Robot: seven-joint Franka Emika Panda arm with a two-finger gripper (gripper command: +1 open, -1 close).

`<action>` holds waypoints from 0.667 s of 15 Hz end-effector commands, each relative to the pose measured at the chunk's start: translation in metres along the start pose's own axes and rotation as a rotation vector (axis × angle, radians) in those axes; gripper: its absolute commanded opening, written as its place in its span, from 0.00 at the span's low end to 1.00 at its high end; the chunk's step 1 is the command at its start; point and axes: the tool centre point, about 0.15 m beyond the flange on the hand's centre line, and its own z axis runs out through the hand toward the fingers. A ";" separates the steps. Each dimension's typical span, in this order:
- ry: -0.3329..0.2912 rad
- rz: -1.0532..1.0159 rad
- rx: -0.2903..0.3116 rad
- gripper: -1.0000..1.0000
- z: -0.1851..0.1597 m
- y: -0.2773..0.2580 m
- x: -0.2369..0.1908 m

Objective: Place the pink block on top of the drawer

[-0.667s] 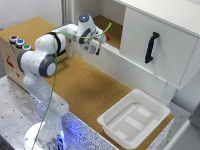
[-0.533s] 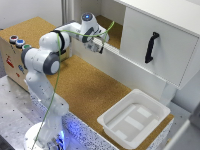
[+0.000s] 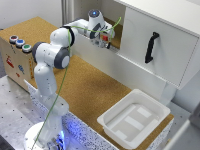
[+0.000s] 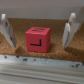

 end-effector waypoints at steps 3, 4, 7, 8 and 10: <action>-0.036 0.025 -0.126 0.00 0.018 -0.015 0.031; -0.033 0.036 -0.133 0.00 0.014 -0.016 0.029; -0.042 0.073 -0.159 0.00 0.001 -0.018 0.018; -0.046 0.076 -0.171 0.00 -0.003 -0.019 0.013; -0.052 0.098 -0.217 0.00 -0.014 -0.021 0.005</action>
